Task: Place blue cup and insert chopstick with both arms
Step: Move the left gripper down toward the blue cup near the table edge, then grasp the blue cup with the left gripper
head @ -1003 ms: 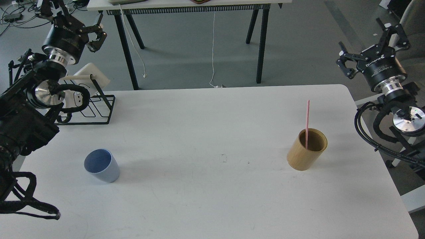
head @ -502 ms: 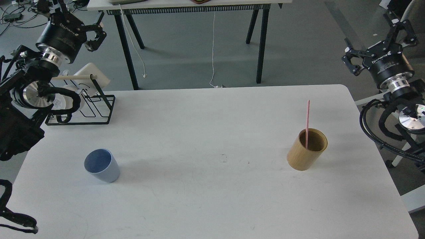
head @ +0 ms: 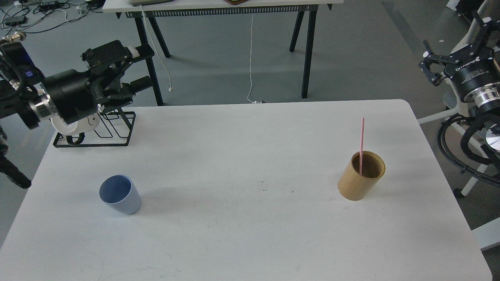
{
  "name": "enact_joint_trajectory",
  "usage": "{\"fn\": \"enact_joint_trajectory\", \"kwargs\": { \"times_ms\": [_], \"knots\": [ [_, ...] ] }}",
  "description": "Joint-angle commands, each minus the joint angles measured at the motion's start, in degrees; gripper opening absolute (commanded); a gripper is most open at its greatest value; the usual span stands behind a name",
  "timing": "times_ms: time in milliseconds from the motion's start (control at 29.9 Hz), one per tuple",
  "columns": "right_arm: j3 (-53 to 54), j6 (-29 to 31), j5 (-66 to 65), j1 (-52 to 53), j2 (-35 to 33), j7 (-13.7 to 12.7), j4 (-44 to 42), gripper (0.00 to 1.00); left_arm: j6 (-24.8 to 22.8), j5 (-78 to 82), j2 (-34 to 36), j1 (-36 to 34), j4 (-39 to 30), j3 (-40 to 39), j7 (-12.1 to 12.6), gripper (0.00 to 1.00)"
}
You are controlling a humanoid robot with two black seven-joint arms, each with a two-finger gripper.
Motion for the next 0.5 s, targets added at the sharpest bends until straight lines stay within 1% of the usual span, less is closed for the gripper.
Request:
{"fn": "enact_joint_trajectory", "kwargs": {
  "times_ms": [0, 67, 100, 201, 267, 368, 468],
  "knots": [
    [0.3, 0.0, 0.0, 0.2, -0.3, 0.0, 0.0, 1.00, -0.3, 11.9, 4.8, 1.9, -1.3, 0.2, -2.2, 0.90],
    [0.9, 0.0, 0.0, 0.1, -1.0, 0.0, 0.1, 1.00, -0.3, 19.2, 6.7, 3.2, -1.4, 0.2, -3.6, 0.88],
    [1.1, 0.0, 0.0, 0.1, -1.1, 0.0, 0.1, 1.00, -0.1, 22.9, 7.4, 3.8, -1.4, 0.3, -3.8, 0.88],
    [1.2, 0.0, 0.0, 0.1, -1.1, 0.0, 0.0, 1.00, 1.2, 33.0, 9.1, 5.5, -1.3, 0.7, -3.8, 0.86],
    [1.2, 0.0, 0.0, 0.1, -1.1, 0.0, 0.0, 1.00, 3.4, 38.8, 9.8, 7.0, -1.0, 1.3, -3.8, 0.86],
    [1.2, 0.0, 0.0, 0.1, -0.9, 0.0, 0.1, 1.00, 8.5, 46.2, 10.0, 9.3, -0.4, 3.3, -3.6, 0.86],
    [1.3, 0.0, 0.0, 0.3, -0.5, 0.2, 0.1, 1.00, 11.5, 51.5, 9.2, 10.3, 4.7, 5.1, -3.7, 0.84]
  ]
}}
